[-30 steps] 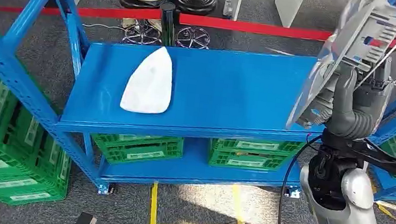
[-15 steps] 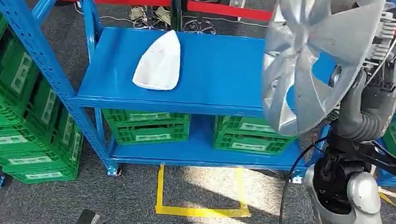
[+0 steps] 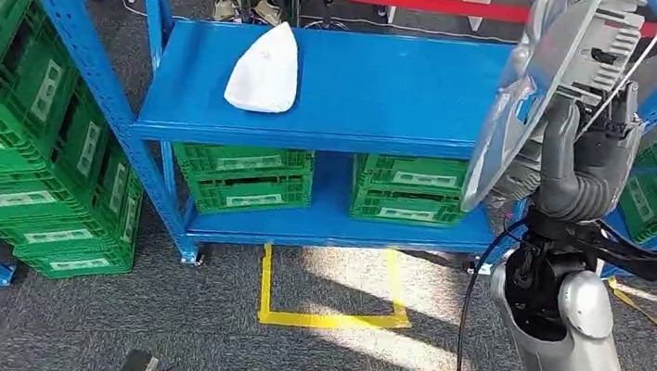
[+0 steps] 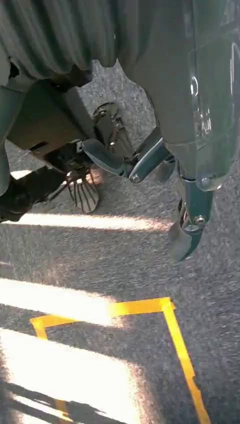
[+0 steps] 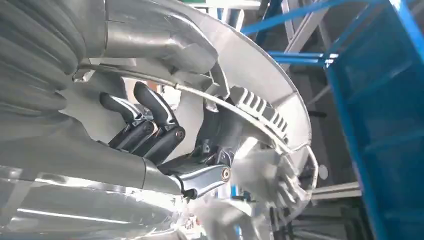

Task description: Take the parts from the cabinet and place them on the table.

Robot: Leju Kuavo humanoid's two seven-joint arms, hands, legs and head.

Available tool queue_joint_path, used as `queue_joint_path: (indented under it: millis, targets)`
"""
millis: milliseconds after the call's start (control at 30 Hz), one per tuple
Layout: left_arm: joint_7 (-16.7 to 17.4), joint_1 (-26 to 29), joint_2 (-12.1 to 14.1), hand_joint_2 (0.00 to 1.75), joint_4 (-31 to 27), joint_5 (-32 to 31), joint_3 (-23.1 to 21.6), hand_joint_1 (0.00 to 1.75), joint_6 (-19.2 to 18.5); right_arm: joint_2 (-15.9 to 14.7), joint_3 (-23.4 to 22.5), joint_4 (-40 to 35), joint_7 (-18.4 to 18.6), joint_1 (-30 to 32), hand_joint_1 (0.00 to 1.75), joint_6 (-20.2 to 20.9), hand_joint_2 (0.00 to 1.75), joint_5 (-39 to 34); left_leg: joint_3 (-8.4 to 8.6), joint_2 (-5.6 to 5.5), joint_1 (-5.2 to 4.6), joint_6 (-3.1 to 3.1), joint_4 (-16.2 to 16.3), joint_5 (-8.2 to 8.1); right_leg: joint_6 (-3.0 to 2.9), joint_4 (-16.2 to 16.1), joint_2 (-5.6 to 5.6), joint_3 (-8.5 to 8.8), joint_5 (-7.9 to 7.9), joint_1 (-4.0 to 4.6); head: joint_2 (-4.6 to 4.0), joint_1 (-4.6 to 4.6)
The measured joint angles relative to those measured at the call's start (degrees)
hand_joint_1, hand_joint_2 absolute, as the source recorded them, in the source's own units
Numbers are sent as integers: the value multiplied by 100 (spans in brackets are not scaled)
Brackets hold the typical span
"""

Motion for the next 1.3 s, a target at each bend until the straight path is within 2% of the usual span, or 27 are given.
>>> queue_joint_path:
  millis: [33, 67, 100, 167, 200, 233, 267, 300, 367, 400, 500, 567, 600, 667, 700, 733, 767, 800, 867, 933, 1033, 1100, 1167, 1200, 1233, 1267, 1300]
  targets:
    - [-33, 36, 7, 175, 0, 13, 2, 0, 4, 2, 15, 0, 2, 7, 175, -2, 175, 0, -26, 14, 27, 86, -45, 60, 24, 14, 11, -32, -2, -11, 0, -4]
    - [-50, 52, 15, 175, 2, 13, 9, 0, 9, 0, 20, 0, 15, 11, 175, -4, 175, 0, -51, 21, 22, 133, -38, 108, 58, 122, 49, -88, -166, -29, 0, 0]
    - [-81, 59, 22, 175, 2, 4, 15, 0, 9, -4, 20, 0, 48, 13, 175, -4, 175, 7, -94, 27, 20, 175, -35, 159, 88, 419, 59, -180, -429, -39, 0, 29]
    - [-135, 72, 22, 175, 2, -39, 22, 0, 7, -11, 24, 0, 81, 58, 175, -11, 175, 26, -206, 32, 1, 196, -30, 252, 141, 1403, 69, -462, -970, -41, 0, 66]
    - [-146, 94, 26, 175, 2, -44, 26, 0, 7, -15, 28, 0, 109, 82, 175, -11, 175, 41, -253, 36, -9, 197, -27, 290, 149, 1730, 69, -518, -1112, -45, 0, 101]
    - [-151, 118, 33, 175, 2, -44, 28, 0, 7, -15, 31, 0, 118, 96, 175, -13, 175, 46, -296, 44, -20, 195, -25, 322, 144, 1778, 69, -474, -1119, -46, 0, 129]
    - [-151, 135, 37, 175, 2, -46, 31, 0, 6, -15, 33, 0, 120, 109, 175, -13, 175, 48, -334, 49, -28, 187, -23, 353, 127, 1597, 70, -311, -1023, -46, 0, 151]
    - [-153, 142, 39, 175, 2, -46, 31, 0, 7, -15, 31, 0, 122, 117, 175, -13, 175, 50, -359, 51, -35, 180, -21, 377, 107, 1194, 71, -50, -848, -44, 0, 162]
    - [-177, 145, 37, 175, 2, -41, 37, 0, 11, -17, 26, -11, 153, 119, 175, -13, 175, 50, -371, 57, -38, 152, -23, 405, 43, 94, 91, 611, -490, -35, 0, 190]
    - [-186, 147, 37, 175, 2, -35, 42, 0, 24, -15, 26, -18, 157, 131, 175, -11, 175, 52, -415, 69, -74, 125, -2, 422, 15, -73, 111, 697, -543, -13, 0, 188]
    - [-186, 234, 37, 175, 2, -26, 44, 0, 33, -20, 22, -53, 168, 230, 175, -7, 175, 59, -470, 108, -71, 35, -14, 484, -43, -132, 111, 663, -556, -9, 0, 173]
    - [-186, 284, 42, 175, 7, -17, 44, 0, 50, -22, 11, -92, 179, 276, 175, -9, 175, 61, -516, 76, -66, -20, 75, 367, -142, -221, 82, 675, -475, -44, 0, 147]
    - [-186, 297, 48, 175, 7, -4, 44, 0, 59, -22, 4, -116, 199, 278, 175, -13, 175, 63, -635, 35, -57, -44, 351, 141, -169, -221, 81, 657, -458, -41, 0, 109]
    - [-186, 335, 50, 175, 7, 13, 44, 0, 74, -22, -26, -166, 230, 329, 175, -26, 175, 70, -1023, 11, -41, -81, 1245, -308, -181, -211, 55, 632, -451, -22, 0, 22]
    - [-183, 362, 46, 175, 7, 18, 44, 0, 85, -24, -41, -184, 236, 354, 175, -31, 175, 72, -1207, 10, -34, -92, 1644, -453, -184, -202, 45, 614, -448, -14, 0, -9]
    - [-183, 392, 46, 175, 7, 22, 44, 0, 85, -24, -48, -192, 240, 369, 175, -35, 175, 70, -1288, 12, -27, -98, 1817, -454, -187, -180, 44, 593, -446, -11, 0, -19]
    - [-183, 413, 46, 175, 9, 24, 44, 0, 85, -24, -57, -201, 251, 383, 175, -37, 175, 70, -1211, 15, -20, -98, 1679, -310, -186, -157, 45, 580, -447, -11, 0, -26]
    - [-183, 419, 48, 175, 9, 24, 44, 0, 96, -24, -70, -214, 256, 391, 175, -39, 175, 70, -1015, 18, -16, -89, 1320, -71, -179, -134, 46, 572, -453, -13, 0, -35]
    - [-186, 415, 57, 175, 11, 24, 44, 0, 103, -31, -87, -246, 256, 392, 175, -44, 175, 70, -497, 21, -18, -50, 357, 403, -152, -92, 49, 571, -477, -17, 0, -58]
    - [-188, 412, 59, 175, 11, 26, 46, 0, 103, -37, -113, -280, 258, 394, 175, -46, 175, 72, -384, 17, -22, 6, 78, 307, -104, -34, 58, 503, -487, 19, 0, -70]
    - [-234, 433, 57, 175, 13, 24, 46, 0, 83, -44, -142, -319, 280, 431, 175, -50, 175, 94, -414, 4, -28, 89, 71, 347, -28, -47, 59, 481, -450, 12, 0, -41]
    - [-256, 413, 74, 175, 13, 9, 48, 0, 83, -52, -159, -354, 299, 453, 175, -68, 175, 129, -412, 10, 3, 154, 35, 389, 43, 205, 82, 381, -718, -10, 0, 0]
    - [-243, 412, 72, 175, 13, -4, 46, 0, 83, -55, -168, -365, 313, 462, 175, -107, 175, 199, -424, 20, -9, 171, 35, 399, 101, 1068, 87, 49, -1177, -46, 0, 61]
    - [-225, 414, 74, 175, 13, -8, 46, 0, 83, -52, -164, -365, 334, 470, 175, -131, 175, 242, -435, 26, -13, 174, 36, 402, 120, 1475, 89, -122, -1337, -54, 0, 68]
    - [-216, 413, 77, 175, 13, -11, 46, 0, 83, -52, -162, -365, 350, 479, 175, -155, 175, 273, -443, 31, -15, 176, 37, 404, 133, 1722, 90, -227, -1383, -66, 0, 83]
    - [-205, 413, 81, 175, 13, -11, 46, 0, 83, -52, -162, -365, 356, 481, 175, -177, 175, 300, -444, 32, -16, 176, 37, 404, 139, 1667, 91, -191, -1278, -80, 0, 101]
    - [-203, 410, 85, 175, 13, -11, 46, 0, 83, -52, -162, -367, 361, 480, 175, -188, 175, 306, -441, 31, -16, 175, 39, 405, 138, 1365, 91, -41, -1058, -93, 0, 114]
